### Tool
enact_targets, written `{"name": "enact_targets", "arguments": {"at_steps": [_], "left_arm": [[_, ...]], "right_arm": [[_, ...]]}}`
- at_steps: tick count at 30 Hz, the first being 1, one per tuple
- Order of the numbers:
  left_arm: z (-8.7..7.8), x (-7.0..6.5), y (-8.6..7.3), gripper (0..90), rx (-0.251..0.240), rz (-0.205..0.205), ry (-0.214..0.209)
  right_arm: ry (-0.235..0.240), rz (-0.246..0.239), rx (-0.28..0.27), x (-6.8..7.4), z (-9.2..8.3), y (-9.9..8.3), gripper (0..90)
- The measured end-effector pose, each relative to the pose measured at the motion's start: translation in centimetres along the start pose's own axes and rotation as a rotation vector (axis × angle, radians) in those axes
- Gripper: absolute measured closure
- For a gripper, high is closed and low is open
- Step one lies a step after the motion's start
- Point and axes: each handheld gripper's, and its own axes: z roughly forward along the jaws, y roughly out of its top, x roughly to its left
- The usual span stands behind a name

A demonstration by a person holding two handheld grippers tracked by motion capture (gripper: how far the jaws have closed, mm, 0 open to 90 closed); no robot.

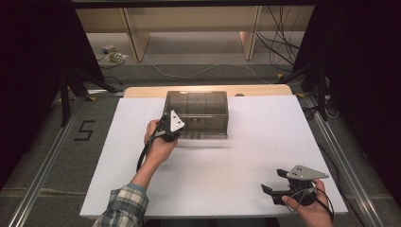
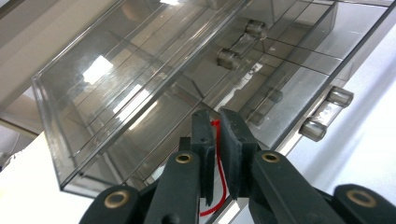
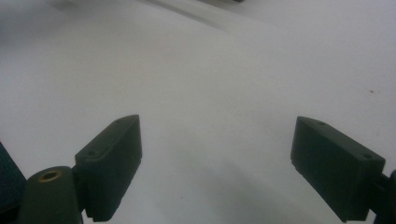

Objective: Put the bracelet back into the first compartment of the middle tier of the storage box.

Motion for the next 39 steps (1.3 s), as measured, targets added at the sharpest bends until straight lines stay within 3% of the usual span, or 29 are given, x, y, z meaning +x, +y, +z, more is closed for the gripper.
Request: {"name": "enact_targets", "arguments": {"at_steps": [6, 10, 19, 23, 31, 33, 39], "left_arm": [[-0.2, 0.2, -0.2, 82.2, 0.007, -0.012, 0.016], [-0.1, 0.1, -0.2, 81.1, 0.020, 0.004, 0.009], [-0.6, 0.1, -0.3, 75.3, 0.006, -0.035, 0.008], [-1.6, 0.2, -0.4, 69.8, -0.017, -0.090, 0.000], [-3.7, -0.4, -1.4, 43.8, -0.061, -0.244, -0.022], [-4.1, -0.6, -1.5, 38.5, -0.080, -0.266, -0.022], [-5.2, -0.9, -1.7, 30.9, -0.094, -0.266, -0.018]], "right_arm": [[0.002, 0.000, -0.004, 0.0, 0.0, 0.0, 17.3], [0.004, -0.005, -0.005, 0.0, 0.1, 0.0, 17.3], [0.002, -0.001, -0.003, 0.0, 0.0, 0.0, 17.4], [0.000, -0.003, 0.001, 0.0, 0.0, 0.0, 17.3], [0.003, -0.006, -0.003, 0.1, 0.1, 0.0, 17.3], [0.004, -0.006, -0.006, 0.1, 0.1, 0.0, 17.3], [0.004, -0.004, -0.006, 0.1, 0.1, 0.0, 17.3]]}}
